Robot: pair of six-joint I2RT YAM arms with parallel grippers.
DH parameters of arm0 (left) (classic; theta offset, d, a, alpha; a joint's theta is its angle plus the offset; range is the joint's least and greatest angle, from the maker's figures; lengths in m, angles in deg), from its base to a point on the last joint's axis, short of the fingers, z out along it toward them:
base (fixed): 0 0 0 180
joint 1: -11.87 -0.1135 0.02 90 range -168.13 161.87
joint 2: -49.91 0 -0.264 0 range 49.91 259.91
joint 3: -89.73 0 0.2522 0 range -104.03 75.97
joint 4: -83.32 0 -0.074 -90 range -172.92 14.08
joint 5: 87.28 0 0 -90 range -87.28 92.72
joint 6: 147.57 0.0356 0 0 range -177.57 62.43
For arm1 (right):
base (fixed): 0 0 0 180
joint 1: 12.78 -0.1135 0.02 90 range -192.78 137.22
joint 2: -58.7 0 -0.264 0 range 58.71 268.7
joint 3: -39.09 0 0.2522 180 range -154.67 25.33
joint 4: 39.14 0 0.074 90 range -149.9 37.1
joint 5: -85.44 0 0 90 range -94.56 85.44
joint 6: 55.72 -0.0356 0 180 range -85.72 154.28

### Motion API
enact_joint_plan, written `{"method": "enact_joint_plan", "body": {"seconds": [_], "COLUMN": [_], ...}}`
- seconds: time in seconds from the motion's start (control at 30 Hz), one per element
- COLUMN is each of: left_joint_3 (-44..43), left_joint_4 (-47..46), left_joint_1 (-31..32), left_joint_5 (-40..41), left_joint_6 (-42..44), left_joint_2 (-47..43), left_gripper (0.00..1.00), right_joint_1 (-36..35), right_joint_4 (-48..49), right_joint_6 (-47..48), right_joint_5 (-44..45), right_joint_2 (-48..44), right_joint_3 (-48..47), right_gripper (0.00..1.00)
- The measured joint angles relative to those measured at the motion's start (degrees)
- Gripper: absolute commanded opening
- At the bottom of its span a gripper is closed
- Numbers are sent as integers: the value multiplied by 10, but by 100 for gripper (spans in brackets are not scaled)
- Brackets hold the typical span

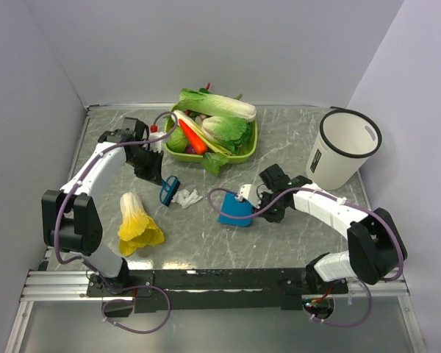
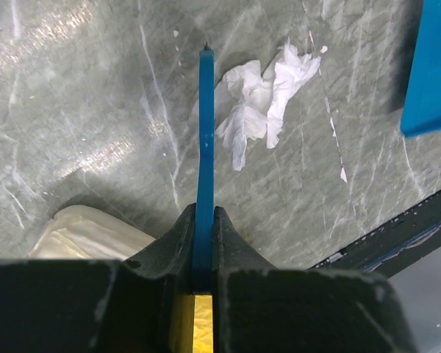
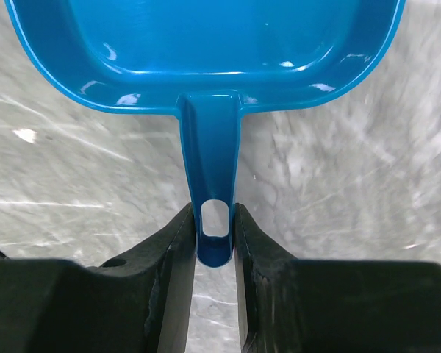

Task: Sweep away the paper scraps from the table

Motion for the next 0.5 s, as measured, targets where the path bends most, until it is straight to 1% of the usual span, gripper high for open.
{"method": "enact_joint_plan", "body": {"seconds": [0.13, 0.23, 0.37, 0.5], "left_joint_3": [4, 7, 13, 15], "left_joint_4": [0, -3, -5, -10], "left_joint_1": [0, 0, 0, 2], "left_joint_5": [-3, -5, -10, -21], "left_joint_6": [-4, -6, -10, -19], "left_joint_2": [-5, -7, -7, -7], "left_gripper": [1, 1, 1, 1], "right_joint_1": [-40, -61, -72, -80], "right_joint_4": [-33, -65, -91, -99], "right_joint_6": [-6, -21, -45, -57], "right_joint_5": [20, 43, 67, 84], "right_joint_2": [5, 31, 67, 84], "right_joint_3": [-31, -56, -82, -94], "right_gripper": [1, 0, 0, 0]}}
